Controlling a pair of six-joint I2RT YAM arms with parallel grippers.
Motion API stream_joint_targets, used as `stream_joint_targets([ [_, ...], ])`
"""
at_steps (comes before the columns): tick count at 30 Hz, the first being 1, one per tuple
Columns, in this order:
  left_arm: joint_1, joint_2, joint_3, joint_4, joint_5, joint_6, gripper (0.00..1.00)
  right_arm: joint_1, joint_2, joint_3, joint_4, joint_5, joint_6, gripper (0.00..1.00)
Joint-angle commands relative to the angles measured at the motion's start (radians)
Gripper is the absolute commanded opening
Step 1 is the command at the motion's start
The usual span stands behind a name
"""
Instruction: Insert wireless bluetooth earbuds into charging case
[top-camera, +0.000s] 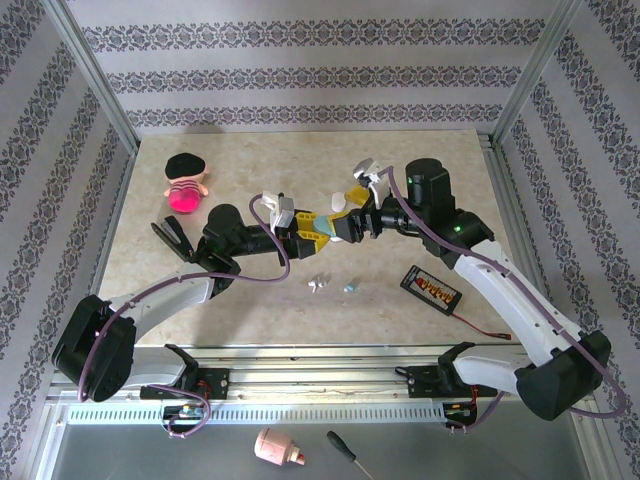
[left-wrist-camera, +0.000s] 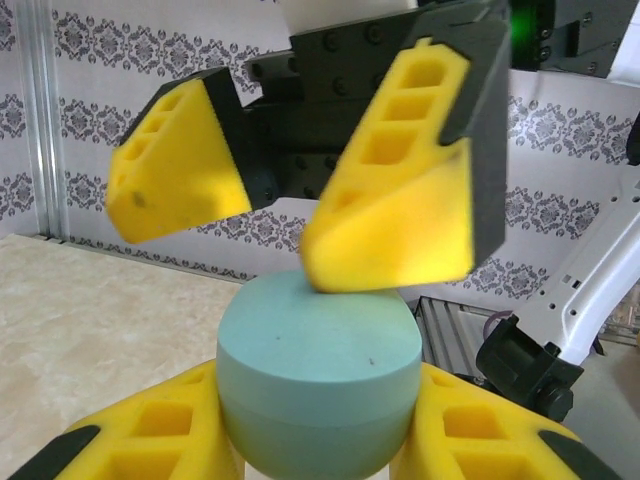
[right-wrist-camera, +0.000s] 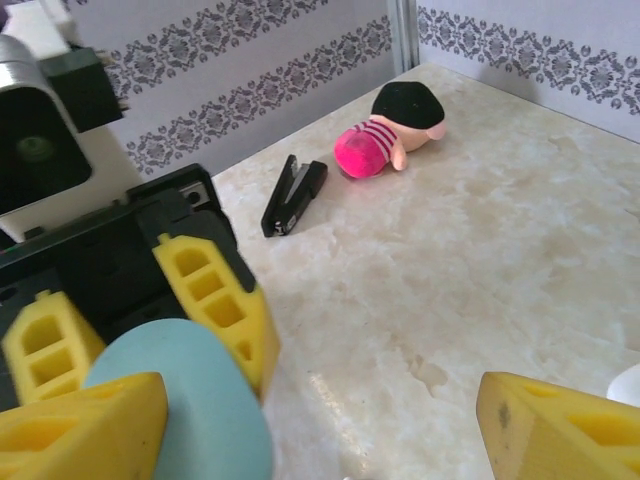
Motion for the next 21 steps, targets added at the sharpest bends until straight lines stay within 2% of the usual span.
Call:
stream_joint_targets([
  [1, 0.000, -0.026, -0.001, 0.059, 0.029, -0.005, 0.30, -0.005, 0.007, 0.030, 0.008, 0.000, -0.010, 0.81],
  [10, 0.002, -0.031, 0.009, 0.003, 0.029, 0.012, 0.29, -0.007, -0.075, -0.058, 0.047, -0.233, -0.091, 0.83],
  [16, 0.002, -0.030, 0.031, 0.002, 0.052, -0.035, 0.29, -0.012, -0.060, -0.074, -0.012, -0.168, -0.138, 0.81],
  [21, 0.002, -0.030, 0.038, 0.007, 0.068, -0.067, 0.28, -0.039, -0.035, -0.062, 0.032, -0.139, -0.038, 0.72],
])
